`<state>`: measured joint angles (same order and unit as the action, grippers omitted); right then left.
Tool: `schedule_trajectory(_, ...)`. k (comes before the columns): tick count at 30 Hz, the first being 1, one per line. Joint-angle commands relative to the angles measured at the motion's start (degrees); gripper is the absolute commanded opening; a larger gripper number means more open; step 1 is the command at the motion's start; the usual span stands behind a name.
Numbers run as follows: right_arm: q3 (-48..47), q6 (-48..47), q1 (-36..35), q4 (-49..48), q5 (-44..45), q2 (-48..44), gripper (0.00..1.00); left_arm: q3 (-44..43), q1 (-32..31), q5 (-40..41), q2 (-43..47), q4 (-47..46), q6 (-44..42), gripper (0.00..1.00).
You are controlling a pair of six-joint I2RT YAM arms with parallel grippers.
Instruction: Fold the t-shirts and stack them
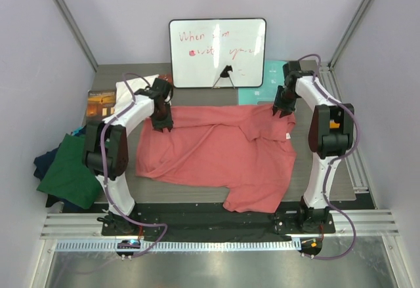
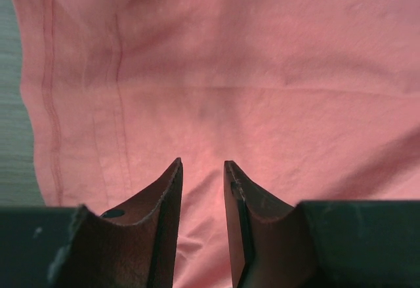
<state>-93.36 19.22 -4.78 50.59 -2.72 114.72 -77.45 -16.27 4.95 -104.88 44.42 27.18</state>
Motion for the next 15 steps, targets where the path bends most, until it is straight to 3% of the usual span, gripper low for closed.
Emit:
schedule_trajectory(1,-8.32,0.81,1.61,-2.42,5.0,5.86,0.36,-6.12,0.1,1.03,-3.21,-2.5,-1.6,0.32)
schedule_trajectory(8,-15.35,1.78,2.14,-3.31,4.91,14.83,0.3,-12.28,0.89,0.06,-11.99,-3.82,-2.13,0.29)
schedule_trajectory(15,-15.1,0.99,2.49,-2.52,8.6,17.38,0.14,-15.27,1.94,-1.43,-19.83,-3.91,-1.34,0.01)
